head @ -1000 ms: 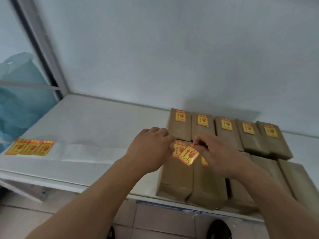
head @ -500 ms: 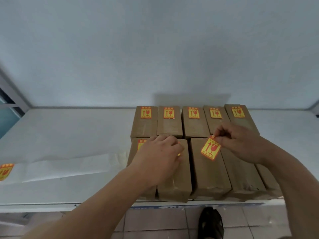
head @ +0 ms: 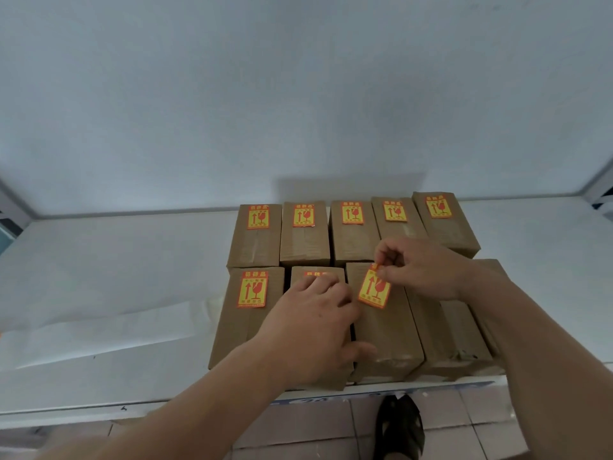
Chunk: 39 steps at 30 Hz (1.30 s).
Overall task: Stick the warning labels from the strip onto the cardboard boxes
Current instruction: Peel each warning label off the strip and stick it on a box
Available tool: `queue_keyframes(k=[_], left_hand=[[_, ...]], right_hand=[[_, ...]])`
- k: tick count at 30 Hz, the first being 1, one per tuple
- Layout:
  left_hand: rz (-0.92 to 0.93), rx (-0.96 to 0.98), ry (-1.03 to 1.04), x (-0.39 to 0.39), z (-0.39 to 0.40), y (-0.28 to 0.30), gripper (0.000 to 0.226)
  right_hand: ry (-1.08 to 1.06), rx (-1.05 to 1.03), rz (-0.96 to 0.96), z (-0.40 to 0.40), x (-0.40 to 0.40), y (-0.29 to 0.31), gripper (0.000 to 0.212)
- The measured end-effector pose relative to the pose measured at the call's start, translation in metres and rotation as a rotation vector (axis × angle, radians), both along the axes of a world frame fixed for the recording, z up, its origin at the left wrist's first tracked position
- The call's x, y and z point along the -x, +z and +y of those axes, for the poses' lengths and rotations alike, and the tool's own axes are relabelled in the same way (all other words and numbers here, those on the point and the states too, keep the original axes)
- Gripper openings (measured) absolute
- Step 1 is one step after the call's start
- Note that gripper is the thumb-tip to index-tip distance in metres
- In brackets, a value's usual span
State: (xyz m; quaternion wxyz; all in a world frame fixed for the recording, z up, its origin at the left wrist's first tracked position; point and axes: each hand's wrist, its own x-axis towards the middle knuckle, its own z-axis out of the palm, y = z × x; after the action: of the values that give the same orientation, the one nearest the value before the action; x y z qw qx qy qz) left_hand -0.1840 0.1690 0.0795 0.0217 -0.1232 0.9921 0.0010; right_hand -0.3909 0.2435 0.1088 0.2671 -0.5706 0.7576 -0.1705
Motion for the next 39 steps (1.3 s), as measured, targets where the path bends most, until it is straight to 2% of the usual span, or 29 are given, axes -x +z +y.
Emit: queue_keyframes(k=[5, 18, 30, 39], left_hand=[[-0.005, 0.034, -0.021, 0.001, 0.001, -0.001, 0.073], [-0.041, 0.045, -0.001, -0.001, 0.001, -0.001, 0.076], [-0.034, 0.037, -0.004, -0.001, 0.002, 0.0, 0.079], [-0.026, 0.031, -0.006, -0.001, 0.001, -0.001, 0.079]], right_hand=[[0.002, 0.001, 0.027, -0.003, -0.002, -0.002, 0.005], [-0.004, -0.052, -0.078, -0.003, -0.002, 0.007, 0.008], [0.029, -0.075, 0.025, -0.012, -0.006, -0.002, 0.013], [0.018, -0.076, 0.068, -0.015, -0.007, -0.008, 0.009]])
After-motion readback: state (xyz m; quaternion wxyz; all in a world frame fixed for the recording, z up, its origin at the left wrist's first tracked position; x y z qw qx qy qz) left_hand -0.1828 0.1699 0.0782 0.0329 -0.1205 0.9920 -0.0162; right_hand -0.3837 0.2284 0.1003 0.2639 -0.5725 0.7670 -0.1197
